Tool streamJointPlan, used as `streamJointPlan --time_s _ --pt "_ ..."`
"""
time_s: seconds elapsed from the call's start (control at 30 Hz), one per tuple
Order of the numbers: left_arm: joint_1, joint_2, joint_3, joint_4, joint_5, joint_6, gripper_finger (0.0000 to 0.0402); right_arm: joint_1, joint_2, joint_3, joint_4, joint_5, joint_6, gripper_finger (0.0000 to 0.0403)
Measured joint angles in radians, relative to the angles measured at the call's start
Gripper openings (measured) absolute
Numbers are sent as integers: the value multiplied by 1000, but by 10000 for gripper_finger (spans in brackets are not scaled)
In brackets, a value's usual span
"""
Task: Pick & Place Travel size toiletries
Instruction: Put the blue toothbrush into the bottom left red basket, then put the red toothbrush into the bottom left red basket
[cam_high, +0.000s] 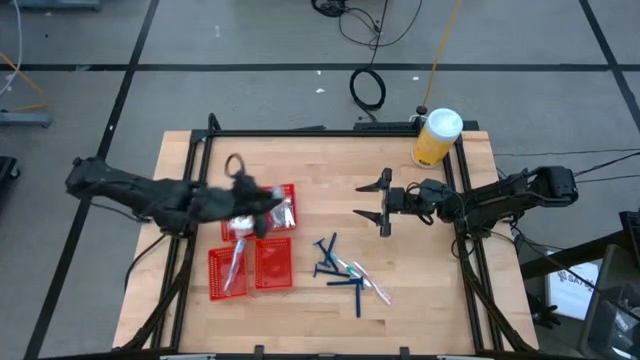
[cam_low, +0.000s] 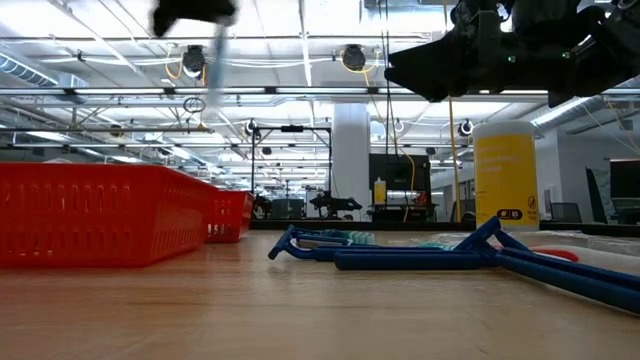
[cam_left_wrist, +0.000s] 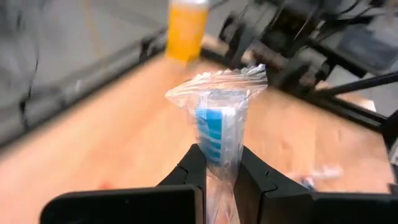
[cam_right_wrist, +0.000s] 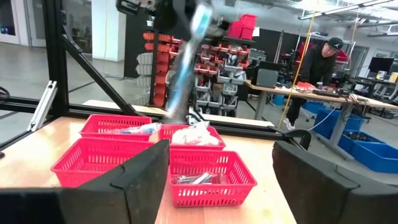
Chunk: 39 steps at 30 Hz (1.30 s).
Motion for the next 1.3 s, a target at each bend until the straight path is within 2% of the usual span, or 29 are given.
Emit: streamJointPlan --time_s 0.17,0.27,0.37,0.47,0.57,0.67,0.8,1.03,1.3 --pt "-258 -58 0 -373 -221 -568 33 0 0 0 -18 0 -5 270" --pt "-420 -40 0 -540 -261 -888 33 0 0 0 -36 0 -14 266" --pt "-552 2 -1 -620 -259 -1135 33 0 0 0 -37 0 -16 266" --pt "-632 59 -1 -678 -249 -1369 33 0 0 0 -38 1 -17 267" --pt "-683 127 -1 -748 -170 -1559 33 0 0 0 -40 1 -17 265" --pt "-700 188 -1 -798 -27 -1712 33 0 0 0 -42 1 -17 263" --pt "-704 234 -1 -823 76 -1791 53 -1 0 0 -42 1 -17 265" --pt "-691 242 -1 -828 79 -1743 133 -1 0 0 -40 1 -17 261" --pt "-638 242 -1 -864 79 -1610 166 -1 0 0 -39 1 -17 259"
